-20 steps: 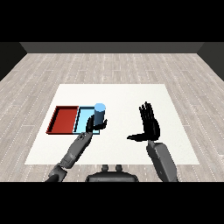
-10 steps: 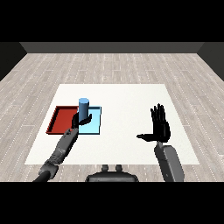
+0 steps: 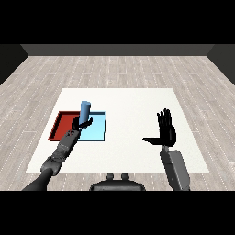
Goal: Pick the blue can and put it in the blue box
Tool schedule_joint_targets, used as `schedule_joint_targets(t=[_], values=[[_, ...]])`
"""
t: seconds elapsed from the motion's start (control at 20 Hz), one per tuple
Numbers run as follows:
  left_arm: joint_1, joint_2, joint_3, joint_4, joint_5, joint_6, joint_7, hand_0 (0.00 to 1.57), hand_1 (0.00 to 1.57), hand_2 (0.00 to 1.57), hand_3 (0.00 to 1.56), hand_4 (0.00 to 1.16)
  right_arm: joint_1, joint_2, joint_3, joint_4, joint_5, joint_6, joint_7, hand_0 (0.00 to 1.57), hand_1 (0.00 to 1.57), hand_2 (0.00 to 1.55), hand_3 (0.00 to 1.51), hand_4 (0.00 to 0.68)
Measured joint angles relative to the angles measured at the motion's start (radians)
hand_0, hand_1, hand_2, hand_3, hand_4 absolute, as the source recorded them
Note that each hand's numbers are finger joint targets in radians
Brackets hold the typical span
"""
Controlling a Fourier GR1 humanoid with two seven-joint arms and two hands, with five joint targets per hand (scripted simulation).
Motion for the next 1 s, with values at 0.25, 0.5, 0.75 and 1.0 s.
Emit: schedule_joint_targets(t=[0.25,0.5,0.75,1.0], values=[[-0.047,-0.035,-0.017,0.147,-0.048,0.017,0.044,1.38,1.38,1.30,1.00,0.88,-0.024,0.007,-0.020,0.070,-0.005,0.012,-0.008,0.00,0.00,0.00,0.00,0.000],[-0.081,-0.052,-0.037,0.217,-0.086,0.000,0.083,1.54,1.54,1.42,0.34,0.84,-0.003,0.012,-0.038,0.114,-0.013,0.048,-0.049,0.00,0.00,0.00,0.00,0.000],[-0.091,-0.063,-0.024,0.236,-0.085,-0.018,0.103,0.86,0.86,0.88,0.48,0.65,0.000,0.006,-0.054,0.131,-0.023,0.077,-0.067,0.00,0.00,0.00,0.00,0.000],[-0.089,-0.076,-0.048,0.245,-0.121,-0.019,0.114,0.00,0.00,0.00,0.00,0.00,-0.003,0.009,-0.059,0.128,-0.026,0.086,-0.066,0.00,0.00,0.00,0.00,0.000]])
